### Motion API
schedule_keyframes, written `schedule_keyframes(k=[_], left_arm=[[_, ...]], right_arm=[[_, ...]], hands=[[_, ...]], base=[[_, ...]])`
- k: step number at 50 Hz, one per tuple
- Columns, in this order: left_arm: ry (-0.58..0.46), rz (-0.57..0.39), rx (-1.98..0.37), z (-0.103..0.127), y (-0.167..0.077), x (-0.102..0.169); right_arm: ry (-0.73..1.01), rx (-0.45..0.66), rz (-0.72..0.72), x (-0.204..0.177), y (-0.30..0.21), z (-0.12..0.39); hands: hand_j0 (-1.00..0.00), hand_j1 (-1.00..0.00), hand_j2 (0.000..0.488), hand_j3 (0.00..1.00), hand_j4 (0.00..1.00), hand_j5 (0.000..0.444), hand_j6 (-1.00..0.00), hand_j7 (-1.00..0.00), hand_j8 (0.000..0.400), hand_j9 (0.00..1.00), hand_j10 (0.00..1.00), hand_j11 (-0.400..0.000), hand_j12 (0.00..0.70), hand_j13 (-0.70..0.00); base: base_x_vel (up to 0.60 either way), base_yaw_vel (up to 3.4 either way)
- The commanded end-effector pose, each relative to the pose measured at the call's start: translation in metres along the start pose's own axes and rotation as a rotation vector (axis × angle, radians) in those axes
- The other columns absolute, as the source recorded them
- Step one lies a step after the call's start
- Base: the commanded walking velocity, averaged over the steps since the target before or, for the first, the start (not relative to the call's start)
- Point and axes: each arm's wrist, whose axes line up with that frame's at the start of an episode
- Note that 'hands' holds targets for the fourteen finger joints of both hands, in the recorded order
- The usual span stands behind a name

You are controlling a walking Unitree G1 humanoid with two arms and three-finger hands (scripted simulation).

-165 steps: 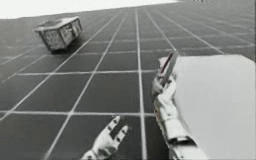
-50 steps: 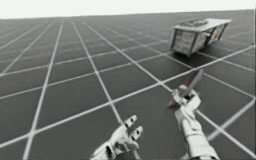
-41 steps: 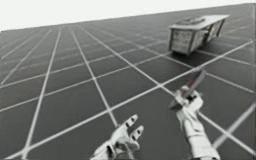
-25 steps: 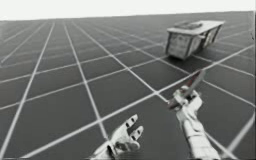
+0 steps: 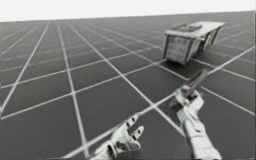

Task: Pick up and drop off the object

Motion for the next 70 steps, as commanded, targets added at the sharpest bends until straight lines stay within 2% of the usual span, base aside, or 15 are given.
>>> schedule_keyframes(k=[1,70], left_arm=[[0.007,-0.003,0.01,0.0004,-0.0031,0.002],[0.007,-0.003,0.01,0.0004,-0.0031,0.002]], right_arm=[[-0.022,0.017,-0.004,0.0029,-0.0037,0.0058],[-0.022,0.017,-0.004,0.0029,-0.0037,0.0058]], hands=[[0.0,0.0,0.0,1.0,1.0,0.0,0.0,0.0,0.0,1.0,1.0,-0.4,0.0,-0.7],[0.0,0.0,0.0,1.0,1.0,0.0,0.0,0.0,0.0,1.0,1.0,-0.4,0.0,-0.7]], base=[[0.57,0.05],[0.58,0.04]])
